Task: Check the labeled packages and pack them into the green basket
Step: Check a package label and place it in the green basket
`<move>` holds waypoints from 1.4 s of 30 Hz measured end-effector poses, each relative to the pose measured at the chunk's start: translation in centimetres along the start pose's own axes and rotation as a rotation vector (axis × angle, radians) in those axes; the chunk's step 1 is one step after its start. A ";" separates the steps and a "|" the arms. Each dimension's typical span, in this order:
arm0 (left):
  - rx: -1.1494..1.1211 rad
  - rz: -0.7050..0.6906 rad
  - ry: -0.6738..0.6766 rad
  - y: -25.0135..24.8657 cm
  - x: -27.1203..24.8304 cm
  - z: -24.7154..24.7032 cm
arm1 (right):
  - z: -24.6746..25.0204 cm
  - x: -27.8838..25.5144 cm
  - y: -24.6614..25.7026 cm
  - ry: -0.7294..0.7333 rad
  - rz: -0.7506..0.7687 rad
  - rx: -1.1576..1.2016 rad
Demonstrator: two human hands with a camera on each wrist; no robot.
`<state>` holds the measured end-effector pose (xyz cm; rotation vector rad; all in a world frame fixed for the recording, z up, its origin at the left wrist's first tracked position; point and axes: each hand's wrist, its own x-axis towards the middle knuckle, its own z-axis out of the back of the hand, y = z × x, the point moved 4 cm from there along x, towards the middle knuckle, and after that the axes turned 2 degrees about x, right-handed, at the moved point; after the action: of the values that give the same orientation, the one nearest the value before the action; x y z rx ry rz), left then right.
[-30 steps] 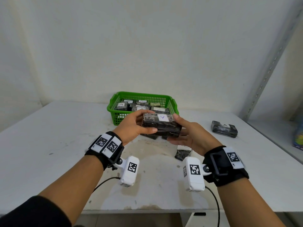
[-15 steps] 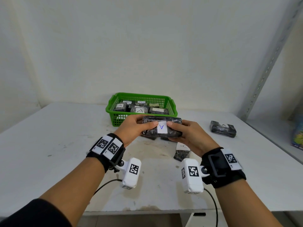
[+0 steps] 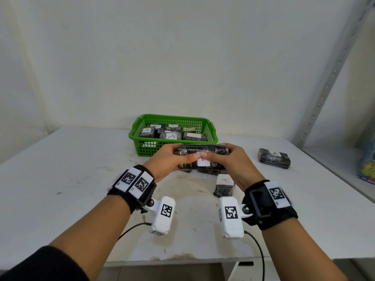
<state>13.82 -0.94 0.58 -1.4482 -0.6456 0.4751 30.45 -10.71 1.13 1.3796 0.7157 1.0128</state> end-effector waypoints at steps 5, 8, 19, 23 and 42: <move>0.025 -0.047 -0.046 0.1 0.1 0.4 | -0.1 0.3 0.0 -0.004 0.037 -0.027; -0.010 -0.043 -0.062 0.0 0.1 0.7 | -0.1 -0.3 0.4 0.069 0.031 -0.003; -0.081 -0.028 -0.035 -0.3 -0.2 0.7 | 0.6 -0.5 0.0 0.107 -0.018 0.029; -0.078 -0.026 -0.009 -0.3 -0.3 0.6 | 0.7 -0.3 0.1 0.102 -0.019 0.080; -0.031 0.040 0.033 0.0 -0.6 -0.3 | 0.3 -0.9 0.2 0.094 -0.036 0.207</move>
<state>13.56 -1.62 0.50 -1.4978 -0.6005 0.4732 30.31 -11.68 1.20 1.4985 0.9334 1.0015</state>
